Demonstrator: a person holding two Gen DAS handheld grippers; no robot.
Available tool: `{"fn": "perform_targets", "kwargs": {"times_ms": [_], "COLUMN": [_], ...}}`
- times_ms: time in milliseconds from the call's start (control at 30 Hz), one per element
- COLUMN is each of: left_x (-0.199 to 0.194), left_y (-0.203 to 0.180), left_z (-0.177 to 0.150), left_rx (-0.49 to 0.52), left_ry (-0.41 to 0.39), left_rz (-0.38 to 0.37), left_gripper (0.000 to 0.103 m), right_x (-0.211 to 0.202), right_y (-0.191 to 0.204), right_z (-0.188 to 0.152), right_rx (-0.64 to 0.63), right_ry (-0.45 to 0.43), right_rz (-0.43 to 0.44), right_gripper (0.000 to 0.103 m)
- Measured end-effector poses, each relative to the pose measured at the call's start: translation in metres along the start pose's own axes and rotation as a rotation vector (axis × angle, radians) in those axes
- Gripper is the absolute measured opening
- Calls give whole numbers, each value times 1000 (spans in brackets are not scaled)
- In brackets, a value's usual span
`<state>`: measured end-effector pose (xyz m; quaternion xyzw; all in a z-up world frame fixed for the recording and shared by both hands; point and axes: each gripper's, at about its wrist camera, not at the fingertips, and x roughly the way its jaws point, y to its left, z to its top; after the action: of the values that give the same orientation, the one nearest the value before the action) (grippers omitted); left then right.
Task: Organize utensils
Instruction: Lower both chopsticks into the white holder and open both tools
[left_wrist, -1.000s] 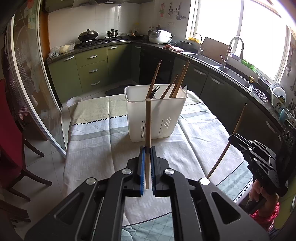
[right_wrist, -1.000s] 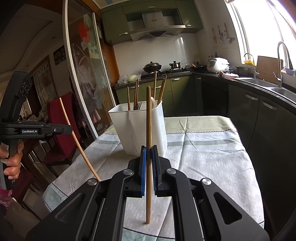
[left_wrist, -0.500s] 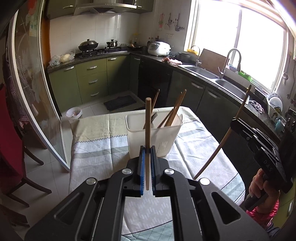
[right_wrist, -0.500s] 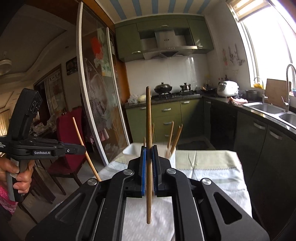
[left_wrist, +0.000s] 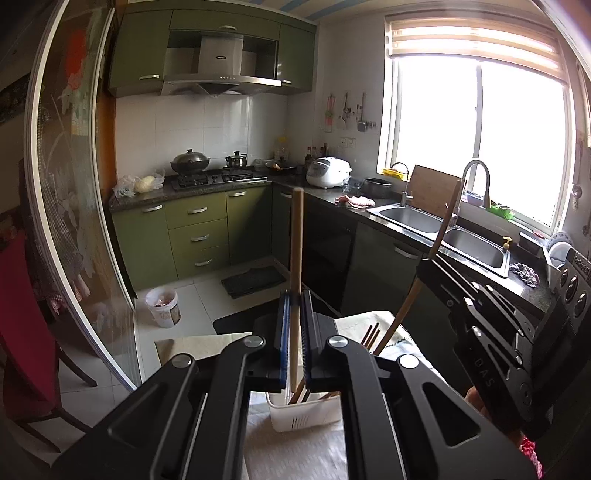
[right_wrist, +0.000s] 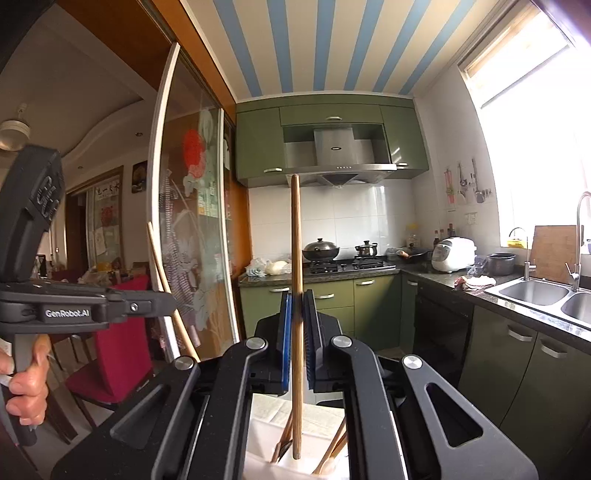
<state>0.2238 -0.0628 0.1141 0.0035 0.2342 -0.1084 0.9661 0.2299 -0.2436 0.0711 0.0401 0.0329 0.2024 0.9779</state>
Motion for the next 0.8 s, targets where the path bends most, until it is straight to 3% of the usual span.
{"fn": "perform_targets", "kwargs": {"times_ms": [400, 800], "left_x": [76, 112], "left_y": [6, 15], "left_z": [-47, -94], "left_rx": [-25, -33], "left_ry": [156, 226], "left_rz": [-7, -5], "left_gripper": [6, 6], "right_x": [62, 66], "right_y": [-13, -6], "right_z": [-66, -107], "right_rx": [63, 48], "right_ry": [184, 274], "right_rz": [-24, -41], "right_gripper": [7, 9]}}
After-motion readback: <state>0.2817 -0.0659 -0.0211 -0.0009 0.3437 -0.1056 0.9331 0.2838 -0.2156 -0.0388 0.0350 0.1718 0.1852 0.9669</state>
